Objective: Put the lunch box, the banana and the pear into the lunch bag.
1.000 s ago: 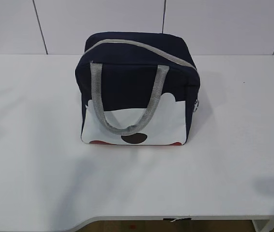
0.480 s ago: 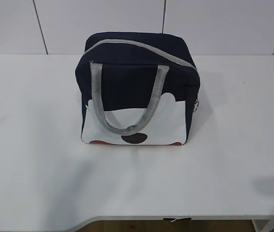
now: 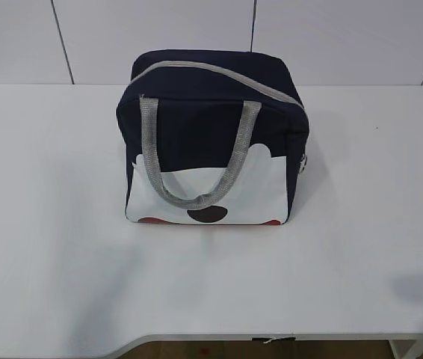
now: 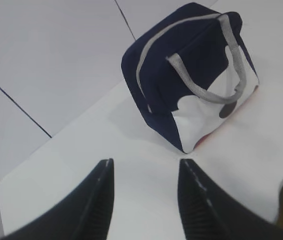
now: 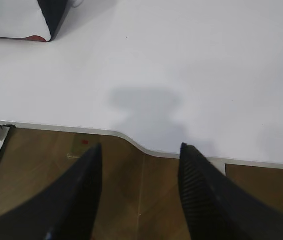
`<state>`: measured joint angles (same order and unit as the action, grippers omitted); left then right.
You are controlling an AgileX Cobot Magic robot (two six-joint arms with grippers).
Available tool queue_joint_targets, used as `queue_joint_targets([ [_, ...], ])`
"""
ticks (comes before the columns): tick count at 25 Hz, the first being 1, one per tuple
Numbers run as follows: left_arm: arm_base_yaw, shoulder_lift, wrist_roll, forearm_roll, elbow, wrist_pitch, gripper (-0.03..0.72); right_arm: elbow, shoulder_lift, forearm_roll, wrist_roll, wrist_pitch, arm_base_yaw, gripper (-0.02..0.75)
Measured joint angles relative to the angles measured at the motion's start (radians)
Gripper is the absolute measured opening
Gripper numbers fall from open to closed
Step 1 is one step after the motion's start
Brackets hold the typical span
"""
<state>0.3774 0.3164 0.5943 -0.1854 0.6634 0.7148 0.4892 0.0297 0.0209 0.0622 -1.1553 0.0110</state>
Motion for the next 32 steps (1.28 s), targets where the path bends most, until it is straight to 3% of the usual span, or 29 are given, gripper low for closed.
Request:
queue_joint_targets([
  [15, 0.0, -0.191, -0.277, 0.104, 0.0, 0.393, 0.318, 0.0, 0.0, 0.0, 0.0, 0.0, 0.0, 0.399],
  [22, 0.0, -0.292, -0.346, 0.106, -0.07, 0.424, 0.317, 0.0, 0.0, 0.0, 0.0, 0.0, 0.0, 0.398],
  [32, 0.002, -0.306, -0.352, 0.106, -0.121, 0.43, 0.301, 0.0, 0.0, 0.0, 0.0, 0.0, 0.0, 0.398],
])
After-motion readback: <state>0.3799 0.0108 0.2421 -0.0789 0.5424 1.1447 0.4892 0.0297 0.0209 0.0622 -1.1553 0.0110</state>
